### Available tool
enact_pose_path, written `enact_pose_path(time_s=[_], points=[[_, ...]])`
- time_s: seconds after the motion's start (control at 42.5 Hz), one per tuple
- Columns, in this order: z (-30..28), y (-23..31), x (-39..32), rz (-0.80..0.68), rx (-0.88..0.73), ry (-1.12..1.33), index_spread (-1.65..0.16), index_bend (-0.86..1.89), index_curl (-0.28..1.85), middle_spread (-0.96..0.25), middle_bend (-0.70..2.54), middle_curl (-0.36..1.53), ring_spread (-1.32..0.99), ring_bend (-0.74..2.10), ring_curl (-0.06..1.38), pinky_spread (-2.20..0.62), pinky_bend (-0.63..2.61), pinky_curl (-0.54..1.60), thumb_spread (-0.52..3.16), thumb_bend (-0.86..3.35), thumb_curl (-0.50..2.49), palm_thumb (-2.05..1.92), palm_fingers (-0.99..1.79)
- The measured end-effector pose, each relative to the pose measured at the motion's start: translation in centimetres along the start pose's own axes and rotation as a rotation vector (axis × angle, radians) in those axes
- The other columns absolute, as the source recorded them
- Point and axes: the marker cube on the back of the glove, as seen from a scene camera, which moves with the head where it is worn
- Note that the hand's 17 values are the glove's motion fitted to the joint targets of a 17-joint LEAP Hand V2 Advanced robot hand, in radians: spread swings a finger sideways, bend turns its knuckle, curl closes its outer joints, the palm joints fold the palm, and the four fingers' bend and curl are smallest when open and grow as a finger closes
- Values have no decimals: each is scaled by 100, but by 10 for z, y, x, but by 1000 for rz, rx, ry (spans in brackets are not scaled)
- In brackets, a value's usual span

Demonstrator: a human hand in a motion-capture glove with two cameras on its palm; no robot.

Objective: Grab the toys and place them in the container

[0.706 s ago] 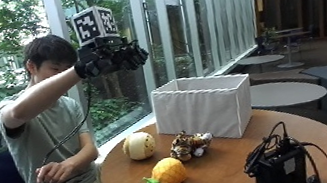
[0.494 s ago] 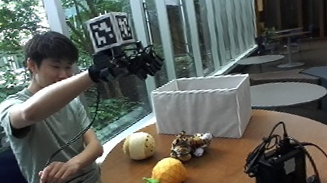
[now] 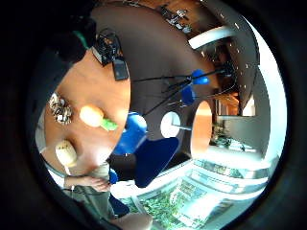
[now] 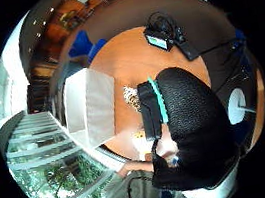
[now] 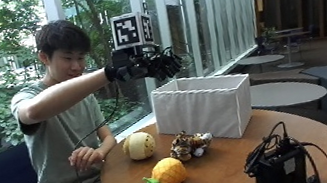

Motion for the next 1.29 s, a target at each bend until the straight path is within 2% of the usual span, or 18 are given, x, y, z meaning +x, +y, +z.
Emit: enact_pose_path(time_s=[0.282, 0.424, 0.588, 0.73, 0.777, 0.847, 0.965, 1.059, 1.295], points=[[50, -11, 1, 31, -59, 34, -21, 11, 11, -14, 32, 31, -23, 82, 29, -18, 100, 37, 149, -3, 15, -6, 2], [114, -27, 9, 111, -159, -50, -21, 8, 12, -10, 32, 33, -20, 83, 30, -16, 108, 38, 148, -3, 16, -4, -6], [211, -38, 33, 175, -365, -162, -20, 8, 13, -8, 27, 34, -14, 73, 28, -9, 113, 39, 143, -3, 18, -4, -20], [274, -15, 5, 69, -405, -193, -19, 6, 12, -3, 23, 34, -8, 68, 27, -5, 113, 39, 136, -3, 20, -3, -19], [280, -11, -2, 35, -407, -216, -19, 5, 12, -2, 23, 35, -8, 70, 27, -4, 113, 39, 134, -3, 21, -2, -16], [285, -6, -12, 13, -453, -211, -20, 7, 12, -4, 25, 36, -11, 84, 30, -8, 115, 39, 131, -1, 23, 2, 6], [295, 2, -30, -18, -516, -73, -21, 11, 12, -7, 29, 38, -14, 92, 32, -13, 118, 38, 126, -1, 26, 3, 14], [298, 5, -39, -31, -487, -19, -22, 15, 15, -7, 32, 40, -15, 87, 33, -15, 119, 39, 122, -2, 27, 4, 11], [304, 15, -46, 0, -371, -21, -21, 16, 18, -8, 33, 42, -21, 90, 33, -26, 124, 39, 121, 0, 31, 12, 26]])
